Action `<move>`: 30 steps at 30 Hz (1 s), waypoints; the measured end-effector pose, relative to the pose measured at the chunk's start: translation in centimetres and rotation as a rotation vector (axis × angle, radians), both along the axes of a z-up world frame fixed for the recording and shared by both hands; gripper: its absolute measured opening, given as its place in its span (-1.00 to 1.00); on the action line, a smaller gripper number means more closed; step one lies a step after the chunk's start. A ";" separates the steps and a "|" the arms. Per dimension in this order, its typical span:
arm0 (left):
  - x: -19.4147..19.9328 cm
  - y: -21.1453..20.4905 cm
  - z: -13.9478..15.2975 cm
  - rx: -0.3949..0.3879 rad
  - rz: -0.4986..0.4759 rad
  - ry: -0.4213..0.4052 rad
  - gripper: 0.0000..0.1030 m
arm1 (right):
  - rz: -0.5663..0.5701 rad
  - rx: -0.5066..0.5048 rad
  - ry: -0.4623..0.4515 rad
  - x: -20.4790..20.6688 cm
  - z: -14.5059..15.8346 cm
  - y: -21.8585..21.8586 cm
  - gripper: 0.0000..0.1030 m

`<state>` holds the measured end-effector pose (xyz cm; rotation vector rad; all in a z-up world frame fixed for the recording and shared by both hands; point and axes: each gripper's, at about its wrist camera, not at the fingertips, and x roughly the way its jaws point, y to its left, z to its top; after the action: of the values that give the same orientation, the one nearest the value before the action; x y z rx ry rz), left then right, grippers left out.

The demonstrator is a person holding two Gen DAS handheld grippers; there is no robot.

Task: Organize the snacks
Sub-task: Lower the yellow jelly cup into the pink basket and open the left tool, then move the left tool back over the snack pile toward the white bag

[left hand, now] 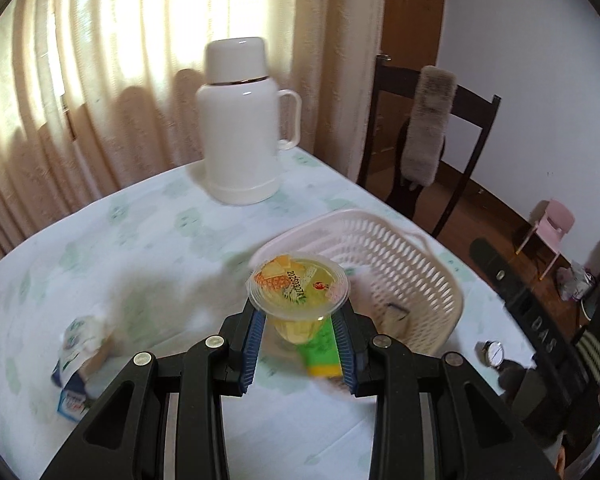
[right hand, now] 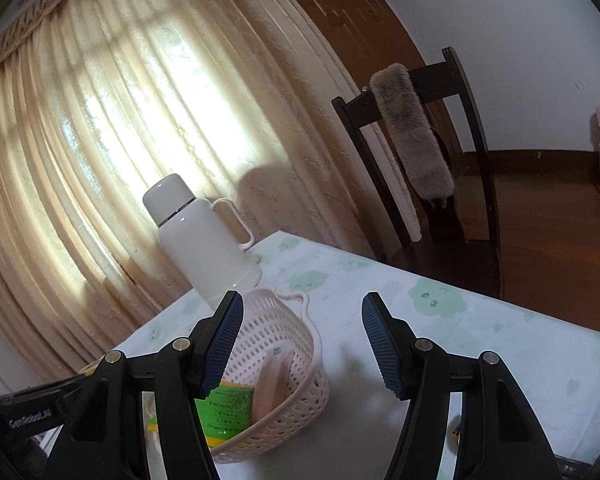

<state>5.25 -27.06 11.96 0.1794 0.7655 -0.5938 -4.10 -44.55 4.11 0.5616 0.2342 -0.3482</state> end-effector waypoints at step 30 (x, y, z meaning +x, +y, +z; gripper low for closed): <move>1.7 3.0 0.4 -0.044 0.130 0.004 0.47 | -0.012 -0.157 -0.074 -1.2 1.3 2.6 0.37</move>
<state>6.96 -24.05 12.34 0.0878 0.7610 -0.4873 -5.35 -41.92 5.41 0.4201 0.1305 -0.3531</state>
